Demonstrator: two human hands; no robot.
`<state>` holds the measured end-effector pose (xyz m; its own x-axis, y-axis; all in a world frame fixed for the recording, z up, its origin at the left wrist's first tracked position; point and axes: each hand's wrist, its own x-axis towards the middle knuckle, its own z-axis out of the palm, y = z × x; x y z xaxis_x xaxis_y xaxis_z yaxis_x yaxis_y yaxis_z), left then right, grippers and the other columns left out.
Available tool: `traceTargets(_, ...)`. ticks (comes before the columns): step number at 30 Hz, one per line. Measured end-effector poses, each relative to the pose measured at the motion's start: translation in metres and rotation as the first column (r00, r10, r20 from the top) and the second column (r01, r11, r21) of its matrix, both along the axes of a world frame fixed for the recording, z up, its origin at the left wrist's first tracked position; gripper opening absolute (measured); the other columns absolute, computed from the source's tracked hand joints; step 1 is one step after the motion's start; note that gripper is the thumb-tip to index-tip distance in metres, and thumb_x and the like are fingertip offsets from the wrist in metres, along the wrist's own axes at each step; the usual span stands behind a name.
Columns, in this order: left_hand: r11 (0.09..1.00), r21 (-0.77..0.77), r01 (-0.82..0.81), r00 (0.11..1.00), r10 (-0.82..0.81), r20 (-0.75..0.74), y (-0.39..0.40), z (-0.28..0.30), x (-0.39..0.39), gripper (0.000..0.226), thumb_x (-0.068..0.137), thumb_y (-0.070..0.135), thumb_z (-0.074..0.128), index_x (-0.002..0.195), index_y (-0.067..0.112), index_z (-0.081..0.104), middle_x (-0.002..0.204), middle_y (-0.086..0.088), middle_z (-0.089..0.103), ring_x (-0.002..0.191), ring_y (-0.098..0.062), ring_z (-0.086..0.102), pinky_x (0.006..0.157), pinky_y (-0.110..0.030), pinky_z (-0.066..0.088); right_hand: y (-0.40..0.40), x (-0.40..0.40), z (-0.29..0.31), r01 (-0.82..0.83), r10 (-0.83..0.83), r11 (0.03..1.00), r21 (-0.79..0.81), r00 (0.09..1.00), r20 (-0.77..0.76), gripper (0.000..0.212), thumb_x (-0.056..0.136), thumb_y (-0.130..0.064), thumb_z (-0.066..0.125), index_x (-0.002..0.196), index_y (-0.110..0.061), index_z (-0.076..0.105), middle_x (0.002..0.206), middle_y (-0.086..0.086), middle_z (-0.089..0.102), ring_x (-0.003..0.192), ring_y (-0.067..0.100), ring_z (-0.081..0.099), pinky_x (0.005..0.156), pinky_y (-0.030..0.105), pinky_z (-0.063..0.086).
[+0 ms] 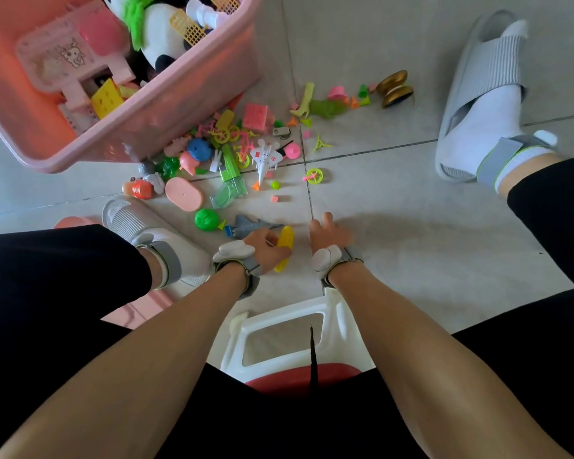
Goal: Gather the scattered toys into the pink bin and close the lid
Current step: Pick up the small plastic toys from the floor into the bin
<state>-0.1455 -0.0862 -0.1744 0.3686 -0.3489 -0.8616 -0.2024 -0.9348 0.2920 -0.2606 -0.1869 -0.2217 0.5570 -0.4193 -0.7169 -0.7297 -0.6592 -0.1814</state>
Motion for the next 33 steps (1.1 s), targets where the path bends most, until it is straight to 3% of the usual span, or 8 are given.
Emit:
traceTargets(5, 0.999, 0.034, 0.023, 1.000, -0.022, -0.014, 0.004, -0.001, 0.001, 0.025, 0.085, 0.036, 0.067, 0.093, 0.012, 0.064, 0.078, 0.000, 0.060, 0.068, -0.015, 0.054, 0.055, -0.023, 0.040, 0.002, 0.008, 0.009, -0.003, 0.011, 0.997, -0.081, 0.995, 0.097, 0.029, 0.052, -0.010, 0.085, 0.072, -0.005, 0.065, 0.084, 0.015, 0.060, 0.044, 0.025, 0.059, 0.045, 0.019, 0.014)
traceTargets(9, 0.999, 0.037, 0.016, 1.000, -0.016, -0.012, 0.004, -0.001, 0.002, 0.021, 0.084, 0.037, 0.066, 0.085, 0.017, 0.060, 0.074, 0.003, 0.058, 0.066, -0.012, 0.053, 0.057, -0.024, 0.040, 0.004, 0.007, -0.008, -0.035, 0.046, 0.998, -0.053, 0.977, 0.207, 0.042, 0.020, -0.005, 0.087, 0.047, -0.011, 0.054, 0.052, 0.005, 0.050, 0.020, 0.016, 0.037, 0.038, 0.013, 0.020)
traceTargets(12, 0.999, 0.039, 0.021, 1.000, -0.021, -0.018, 0.003, -0.002, 0.003, 0.026, 0.082, 0.039, 0.067, 0.094, 0.016, 0.064, 0.084, 0.001, 0.062, 0.074, -0.015, 0.056, 0.058, -0.024, 0.041, 0.005, 0.010, 0.004, -0.125, 0.132, 0.989, -0.075, 0.987, 0.096, 0.031, 0.051, -0.009, 0.083, 0.074, -0.004, 0.064, 0.076, 0.013, 0.058, 0.040, 0.024, 0.058, 0.041, 0.023, 0.034)
traceTargets(15, 0.999, 0.033, 0.021, 1.000, -0.021, -0.014, 0.003, -0.002, 0.003, 0.029, 0.082, 0.041, 0.067, 0.095, 0.015, 0.064, 0.084, 0.000, 0.062, 0.074, -0.016, 0.056, 0.058, -0.025, 0.041, 0.004, 0.008, -0.003, -0.198, 0.197, 0.980, 0.026, 0.980, 0.040, 0.028, 0.094, -0.005, 0.042, 0.121, -0.002, 0.049, 0.121, 0.018, 0.045, 0.081, 0.030, 0.063, 0.065, 0.034, 0.039)
traceTargets(21, 0.999, 0.019, 0.028, 1.000, -0.028, -0.005, 0.001, 0.000, 0.004, 0.023, 0.086, 0.037, 0.065, 0.088, 0.014, 0.064, 0.081, -0.002, 0.060, 0.071, -0.018, 0.054, 0.060, -0.023, 0.042, 0.000, 0.008, 0.005, -0.197, 0.197, 0.980, 0.025, 0.980, 0.026, 0.027, 0.096, -0.006, 0.041, 0.121, -0.003, 0.049, 0.122, 0.017, 0.044, 0.084, 0.035, 0.063, 0.066, 0.035, 0.040)
traceTargets(25, 0.999, 0.028, 0.031, 0.999, -0.030, -0.021, 0.004, -0.002, 0.003, 0.029, 0.085, 0.037, 0.066, 0.093, 0.008, 0.069, 0.079, -0.003, 0.063, 0.066, -0.015, 0.055, 0.058, -0.024, 0.041, 0.001, 0.011, 0.007, -0.202, 0.216, 0.971, -0.128, 0.970, 0.108, 0.033, 0.048, -0.010, 0.086, 0.074, -0.006, 0.066, 0.072, 0.013, 0.058, 0.034, 0.025, 0.053, 0.040, 0.022, 0.031)
traceTargets(29, 0.999, 0.044, 0.030, 1.000, -0.029, -0.012, 0.005, -0.004, 0.004, 0.025, 0.084, 0.039, 0.066, 0.085, 0.014, 0.065, 0.070, 0.003, 0.058, 0.063, -0.014, 0.053, 0.057, -0.025, 0.040, 0.006, 0.009, 0.002, -0.326, 0.326, 0.945, -0.006, 0.945, 0.036, 0.032, 0.095, -0.004, 0.039, 0.126, -0.003, 0.046, 0.121, 0.018, 0.047, 0.091, 0.035, 0.065, 0.070, 0.037, 0.047)
traceTargets(33, 0.999, 0.039, 0.024, 1.000, -0.024, -0.003, 0.005, -0.001, 0.005, 0.029, 0.087, 0.038, 0.064, 0.063, 0.022, 0.056, 0.062, 0.004, 0.054, 0.057, -0.011, 0.051, 0.054, -0.022, 0.040, 0.006, 0.012, 0.004, -0.314, 0.314, 0.949, -0.033, 0.949, 0.022, 0.033, 0.098, -0.004, 0.035, 0.129, -0.002, 0.045, 0.126, 0.018, 0.044, 0.098, 0.035, 0.063, 0.074, 0.037, 0.046)
